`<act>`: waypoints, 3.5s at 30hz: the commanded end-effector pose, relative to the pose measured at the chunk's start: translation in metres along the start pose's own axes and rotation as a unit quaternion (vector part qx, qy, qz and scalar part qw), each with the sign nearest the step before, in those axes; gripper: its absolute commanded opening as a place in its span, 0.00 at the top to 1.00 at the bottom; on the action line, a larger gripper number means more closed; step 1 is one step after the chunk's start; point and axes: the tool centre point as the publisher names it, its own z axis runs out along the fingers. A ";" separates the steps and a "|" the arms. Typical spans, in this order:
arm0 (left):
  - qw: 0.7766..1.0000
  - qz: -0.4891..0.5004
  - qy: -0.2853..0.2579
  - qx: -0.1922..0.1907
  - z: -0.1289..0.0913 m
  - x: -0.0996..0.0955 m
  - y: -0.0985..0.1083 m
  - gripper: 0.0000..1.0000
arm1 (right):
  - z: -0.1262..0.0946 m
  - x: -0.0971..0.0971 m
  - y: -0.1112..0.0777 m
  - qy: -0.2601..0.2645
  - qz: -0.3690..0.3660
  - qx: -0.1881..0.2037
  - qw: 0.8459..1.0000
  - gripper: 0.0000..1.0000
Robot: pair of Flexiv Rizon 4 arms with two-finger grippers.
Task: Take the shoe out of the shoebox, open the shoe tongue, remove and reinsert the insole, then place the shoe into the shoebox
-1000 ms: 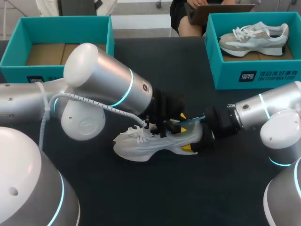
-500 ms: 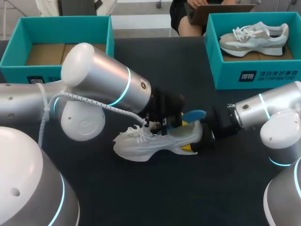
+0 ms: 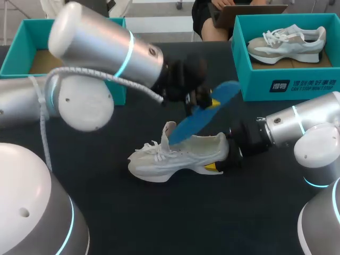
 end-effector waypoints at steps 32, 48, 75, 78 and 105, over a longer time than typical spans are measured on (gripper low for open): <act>0.991 -0.044 -0.001 0.129 -0.096 -0.028 -0.039 1.00 | 0.005 -0.002 -0.005 0.000 0.001 0.002 1.000 1.00; 0.973 -0.167 0.026 0.156 -0.132 -0.040 -0.069 1.00 | 0.005 -0.002 -0.005 0.000 0.001 0.002 1.000 1.00; 0.860 -0.345 0.278 0.254 -0.208 0.020 -0.183 1.00 | 0.005 -0.002 -0.005 0.000 0.001 0.002 1.000 1.00; 0.863 -0.348 0.257 0.260 -0.212 0.027 -0.187 1.00 | 0.005 -0.002 -0.005 0.000 0.001 0.002 1.000 1.00; 0.825 -0.418 0.279 0.256 -0.204 0.077 -0.181 1.00 | 0.005 -0.002 -0.005 0.000 0.001 0.002 1.000 1.00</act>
